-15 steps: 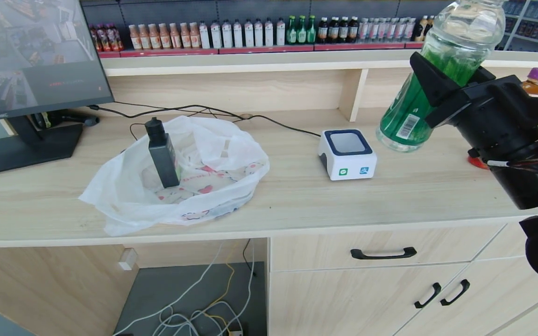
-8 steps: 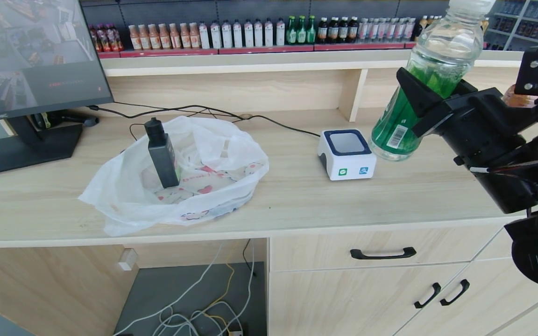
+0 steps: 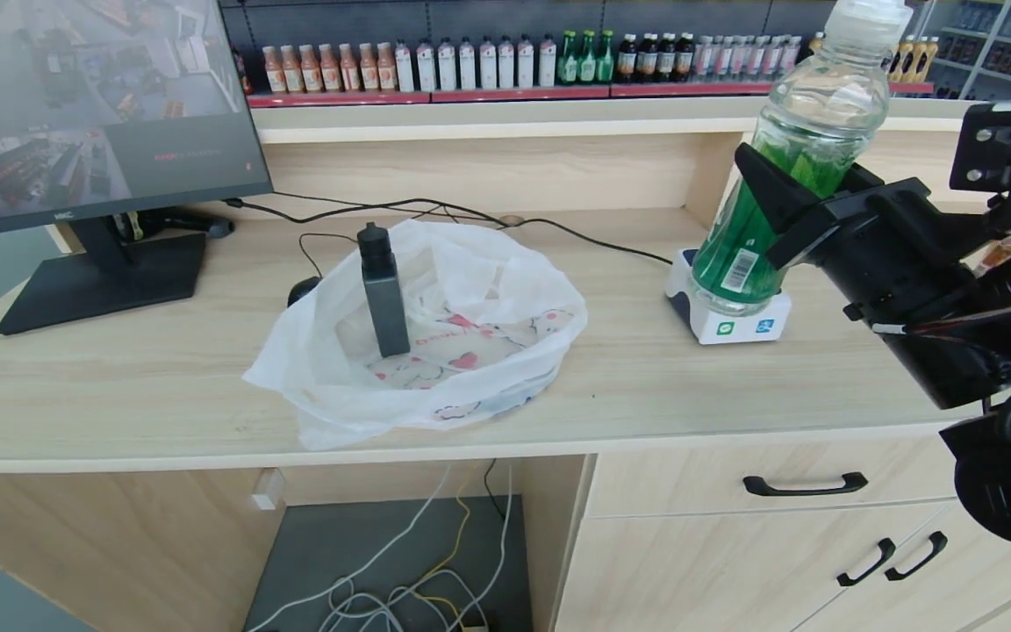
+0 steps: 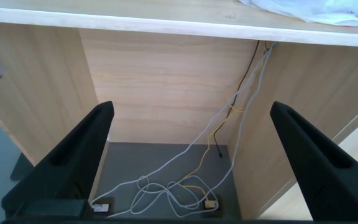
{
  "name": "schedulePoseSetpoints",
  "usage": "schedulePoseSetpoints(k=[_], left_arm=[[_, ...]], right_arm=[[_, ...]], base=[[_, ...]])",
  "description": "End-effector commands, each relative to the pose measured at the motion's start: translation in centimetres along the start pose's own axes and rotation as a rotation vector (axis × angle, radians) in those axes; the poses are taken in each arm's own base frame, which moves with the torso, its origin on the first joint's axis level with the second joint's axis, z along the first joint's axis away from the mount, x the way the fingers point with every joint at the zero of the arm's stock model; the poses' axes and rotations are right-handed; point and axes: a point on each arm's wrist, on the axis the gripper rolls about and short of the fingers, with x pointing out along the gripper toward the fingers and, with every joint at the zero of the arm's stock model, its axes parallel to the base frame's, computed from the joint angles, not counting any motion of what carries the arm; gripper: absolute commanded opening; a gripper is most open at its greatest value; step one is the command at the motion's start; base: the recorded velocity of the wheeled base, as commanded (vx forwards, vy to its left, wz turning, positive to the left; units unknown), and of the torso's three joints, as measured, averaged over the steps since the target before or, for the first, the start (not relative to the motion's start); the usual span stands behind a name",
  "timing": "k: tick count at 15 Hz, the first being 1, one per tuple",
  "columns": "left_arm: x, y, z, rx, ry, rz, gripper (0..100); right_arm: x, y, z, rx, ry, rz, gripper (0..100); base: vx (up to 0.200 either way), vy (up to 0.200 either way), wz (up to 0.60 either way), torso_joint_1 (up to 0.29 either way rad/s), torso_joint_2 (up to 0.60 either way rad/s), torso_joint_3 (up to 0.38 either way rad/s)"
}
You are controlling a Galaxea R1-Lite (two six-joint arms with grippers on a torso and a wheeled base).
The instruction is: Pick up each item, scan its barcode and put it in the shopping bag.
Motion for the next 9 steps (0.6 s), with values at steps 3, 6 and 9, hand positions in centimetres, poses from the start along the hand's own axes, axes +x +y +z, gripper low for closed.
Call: schedulePoseSetpoints(k=[3, 6, 9], left_arm=[[0.0, 0.0, 0.0, 0.0, 0.0, -0.001, 100], [0.0, 0.0, 0.0, 0.0, 0.0, -0.001, 100], [0.0, 0.0, 0.0, 0.001, 0.0, -0.001, 100]], right_arm=[[-0.03, 0.05, 0.12, 0.0, -0.005, 0.002, 0], [-0.02, 0.23, 0.19, 0.003, -0.007, 0.008, 0], [0.22, 1.02, 0.17, 0.018, -0.013, 0.031, 0]], base=[[0.0, 0.2, 0.0, 0.006, 0.0, 0.004], [0.0, 0.2, 0.0, 0.002, 0.0, 0.002], [0.0, 0.067, 0.0, 0.002, 0.0, 0.001]])
